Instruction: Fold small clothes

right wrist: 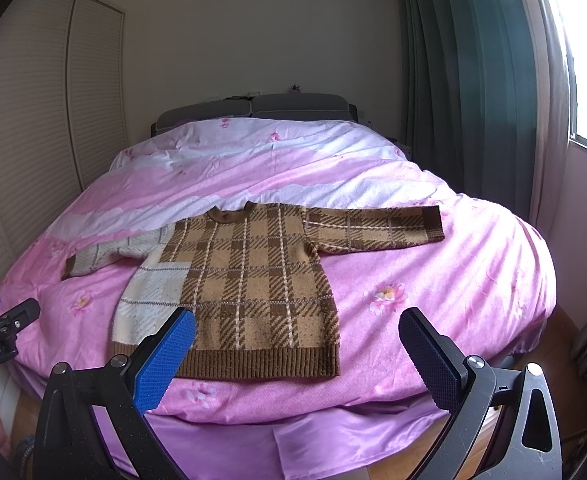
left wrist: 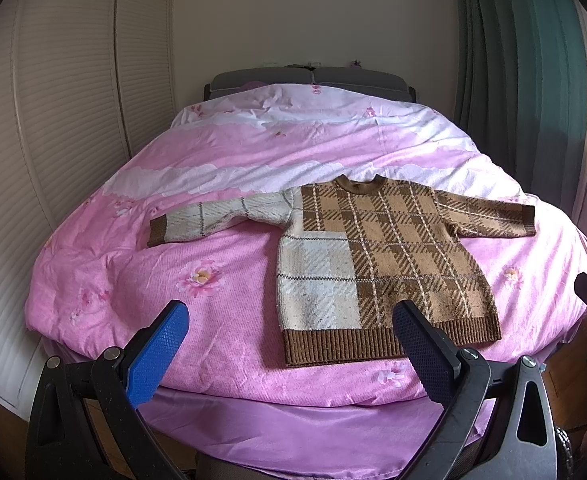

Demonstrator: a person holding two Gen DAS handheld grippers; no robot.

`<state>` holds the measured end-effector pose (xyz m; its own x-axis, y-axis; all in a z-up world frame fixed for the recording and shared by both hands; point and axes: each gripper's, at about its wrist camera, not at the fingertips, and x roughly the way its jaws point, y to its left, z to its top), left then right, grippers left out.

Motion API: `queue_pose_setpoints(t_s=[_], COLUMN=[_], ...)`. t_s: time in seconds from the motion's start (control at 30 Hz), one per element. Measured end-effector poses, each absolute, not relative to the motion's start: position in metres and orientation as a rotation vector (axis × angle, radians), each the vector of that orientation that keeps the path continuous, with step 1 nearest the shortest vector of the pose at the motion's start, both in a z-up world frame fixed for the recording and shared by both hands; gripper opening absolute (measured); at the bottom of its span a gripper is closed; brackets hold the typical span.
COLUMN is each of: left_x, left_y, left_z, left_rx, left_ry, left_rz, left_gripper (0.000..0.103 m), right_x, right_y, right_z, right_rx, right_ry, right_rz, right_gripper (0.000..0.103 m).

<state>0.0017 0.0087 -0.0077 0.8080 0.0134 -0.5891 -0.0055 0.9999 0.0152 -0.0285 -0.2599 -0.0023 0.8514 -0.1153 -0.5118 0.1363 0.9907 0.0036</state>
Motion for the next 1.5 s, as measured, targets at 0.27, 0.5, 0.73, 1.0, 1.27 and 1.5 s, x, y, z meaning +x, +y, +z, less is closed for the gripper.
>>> queue_pose_setpoints(t_s=[0.27,0.5,0.73,1.0,1.27,1.5], left_x=[0.019,0.064,0.128,0.212,0.274,0.310], left_y=[-0.013,-0.060,-0.144,-0.246,-0.332,-0.365], left_z=[-0.013,-0.005,0.005,-0.008,-0.040,-0.075], left_rx=[0.037,0.048,0.060,0.060,0.072,0.087], left_ry=[0.624,0.606,0.544,0.535,0.561,0.616], left_rz=[-0.005,-0.040,-0.085,-0.108,-0.088,-0.055], left_gripper=[0.103,0.103,0.103,0.103,0.103,0.103], right_x=[-0.026,0.002,0.049,0.131,0.218,0.276], right_y=[-0.264,-0.303,-0.380,-0.491,-0.586,-0.622], right_z=[-0.007,-0.003,0.012,0.006,-0.043,-0.093], right_rx=[0.047,0.107,0.154,0.163,0.198,0.139], right_ry=[0.534,0.502,0.407,0.373,0.490,0.614], right_rz=[-0.136,-0.175,-0.221,-0.275,-0.132,-0.057], right_gripper=[0.103,0.103,0.102,0.073,0.054,0.048])
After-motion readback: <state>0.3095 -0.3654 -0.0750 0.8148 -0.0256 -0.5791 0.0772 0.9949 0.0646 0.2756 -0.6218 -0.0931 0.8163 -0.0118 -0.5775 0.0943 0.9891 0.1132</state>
